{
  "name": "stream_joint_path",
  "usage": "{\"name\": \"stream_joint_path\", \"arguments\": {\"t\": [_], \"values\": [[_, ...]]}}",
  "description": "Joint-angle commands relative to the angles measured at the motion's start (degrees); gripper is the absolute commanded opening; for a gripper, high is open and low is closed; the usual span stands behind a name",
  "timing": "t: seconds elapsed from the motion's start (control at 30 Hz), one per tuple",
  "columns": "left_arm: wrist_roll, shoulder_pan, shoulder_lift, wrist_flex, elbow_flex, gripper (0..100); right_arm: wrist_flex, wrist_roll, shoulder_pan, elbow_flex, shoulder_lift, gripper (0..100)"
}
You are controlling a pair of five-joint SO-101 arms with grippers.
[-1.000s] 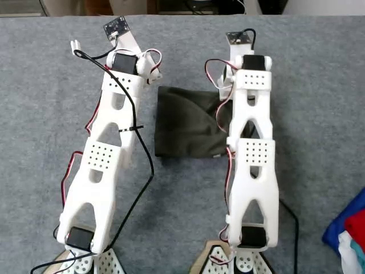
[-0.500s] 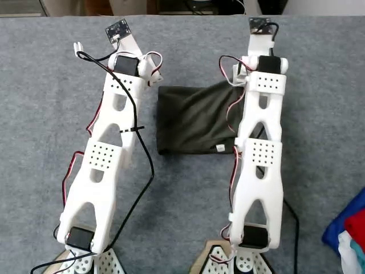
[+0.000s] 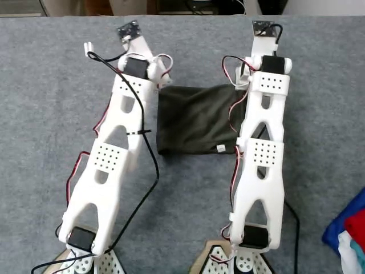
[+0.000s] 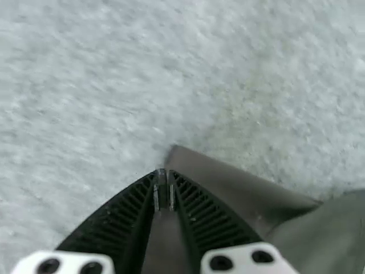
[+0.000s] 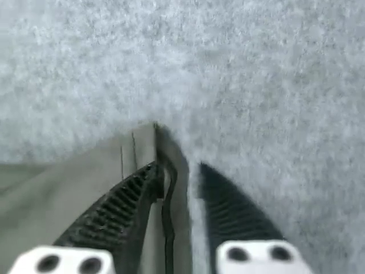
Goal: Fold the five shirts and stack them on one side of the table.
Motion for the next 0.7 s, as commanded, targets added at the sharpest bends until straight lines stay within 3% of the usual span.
{"name": "stream_joint_path", "arguments": {"t": [0.0,0.07,0.17,0.33,0.67], "values": [[0.44,1.93,-3.21,1.93,-2.9,3,4.57,-0.26,0.84,-2.59,-7.6,23.3],[0.35,2.55,-7.78,5.98,-2.9,3,6.77,-0.26,1.1,-2.59,-10.51,22.8],[0.35,3.43,-10.24,5.89,-0.88,3,6.77,-1.85,2.59,-1.45,-14.46,18.7],[0.35,4.57,-7.25,2.73,0.79,3,6.86,-4.4,2.24,8.92,-23.43,0.5],[0.35,4.31,-0.04,-4.31,0.35,3,3.25,-4.75,-5.49,64.13,-47.96,0.5]]}}
